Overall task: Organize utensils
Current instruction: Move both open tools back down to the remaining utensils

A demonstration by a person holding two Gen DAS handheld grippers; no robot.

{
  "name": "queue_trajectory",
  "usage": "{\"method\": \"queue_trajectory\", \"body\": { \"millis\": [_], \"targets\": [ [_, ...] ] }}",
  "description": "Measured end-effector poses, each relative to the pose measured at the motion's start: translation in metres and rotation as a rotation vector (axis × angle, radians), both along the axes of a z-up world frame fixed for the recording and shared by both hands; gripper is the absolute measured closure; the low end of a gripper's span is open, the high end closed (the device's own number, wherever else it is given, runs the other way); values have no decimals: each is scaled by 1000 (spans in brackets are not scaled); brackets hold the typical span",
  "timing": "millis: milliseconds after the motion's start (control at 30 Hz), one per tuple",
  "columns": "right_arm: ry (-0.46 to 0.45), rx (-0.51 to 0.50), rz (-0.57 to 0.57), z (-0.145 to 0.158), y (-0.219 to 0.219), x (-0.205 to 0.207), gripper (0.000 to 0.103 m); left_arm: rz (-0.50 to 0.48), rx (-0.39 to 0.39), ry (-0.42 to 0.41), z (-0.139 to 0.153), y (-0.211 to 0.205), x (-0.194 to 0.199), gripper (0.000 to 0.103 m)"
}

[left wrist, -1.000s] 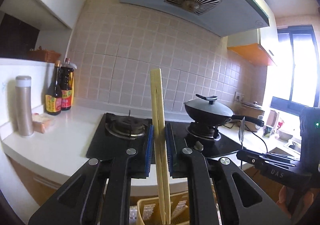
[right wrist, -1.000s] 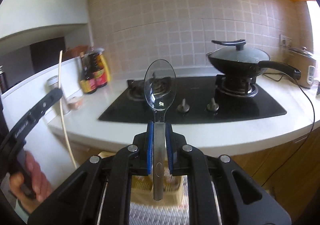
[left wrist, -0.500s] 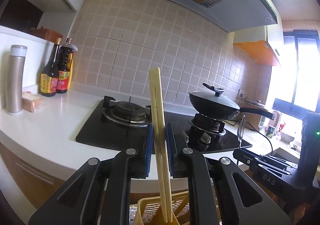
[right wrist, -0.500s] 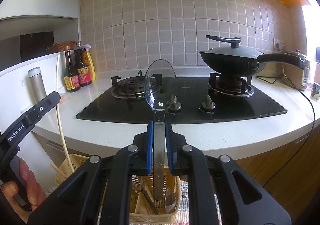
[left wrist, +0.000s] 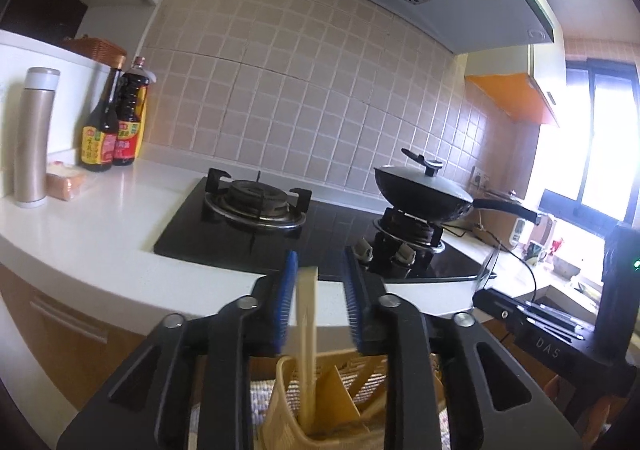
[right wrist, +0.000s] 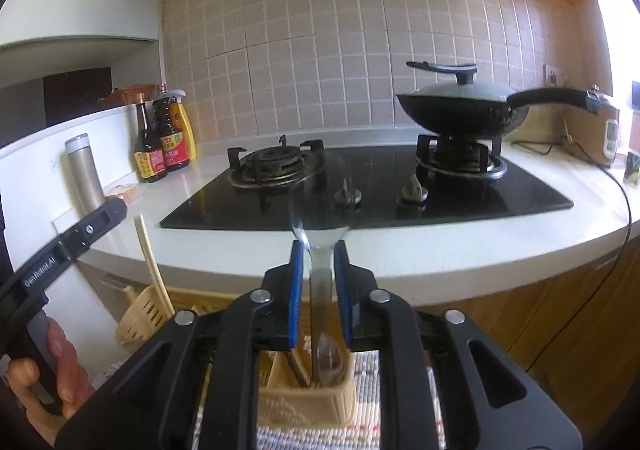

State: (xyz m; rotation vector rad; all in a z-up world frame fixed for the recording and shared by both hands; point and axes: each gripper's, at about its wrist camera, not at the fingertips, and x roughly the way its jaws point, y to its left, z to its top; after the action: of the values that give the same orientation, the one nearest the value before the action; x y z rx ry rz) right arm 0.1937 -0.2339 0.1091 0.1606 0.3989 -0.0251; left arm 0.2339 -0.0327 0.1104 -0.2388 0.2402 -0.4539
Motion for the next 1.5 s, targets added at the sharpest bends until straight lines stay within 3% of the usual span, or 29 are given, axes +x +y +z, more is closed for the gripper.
{"method": "queue_trajectory", "body": {
  "millis": [333, 400, 500, 633, 800, 933, 1067, 1133, 1167, 1233, 1333, 1400, 1500],
  "targets": [
    [31, 51, 26, 13, -6, -47, 86, -9, -12, 2, 24, 29, -58, 59],
    [44, 53, 43, 19, -6, -61, 73, -13, -18, 26, 28, 33, -68, 51],
    [78, 65, 88, 25, -4, -86, 62, -75, -54, 114, 33, 41, -81, 43],
    [117, 55, 126, 27, 1, -118, 55, -151, -75, 229, 27, 47, -105, 42],
    [300, 23, 150, 5, 14, -138, 55, -185, 13, 404, -2, 41, -129, 42],
    [484, 29, 192, -31, 26, -141, 55, -220, 131, 566, -48, 30, -145, 44],
    [664, 78, 248, -74, 34, -137, 56, -248, 271, 671, -98, 15, -158, 44],
    [734, 61, 243, -95, 39, -136, 58, -221, 311, 711, -121, 11, -161, 51],
    [772, 51, 234, -107, 42, -135, 64, -211, 325, 730, -129, 10, -161, 56],
    [812, 51, 230, -121, 43, -134, 69, -231, 336, 768, -146, 6, -162, 57],
    [854, 68, 239, -136, 46, -133, 77, -245, 379, 783, -156, -1, -164, 57],
    [876, 67, 241, -142, 50, -132, 83, -254, 419, 783, -160, -7, -166, 64],
    [906, 52, 251, -150, 56, -127, 84, -250, 493, 769, -163, -17, -172, 67]
  ]
}}
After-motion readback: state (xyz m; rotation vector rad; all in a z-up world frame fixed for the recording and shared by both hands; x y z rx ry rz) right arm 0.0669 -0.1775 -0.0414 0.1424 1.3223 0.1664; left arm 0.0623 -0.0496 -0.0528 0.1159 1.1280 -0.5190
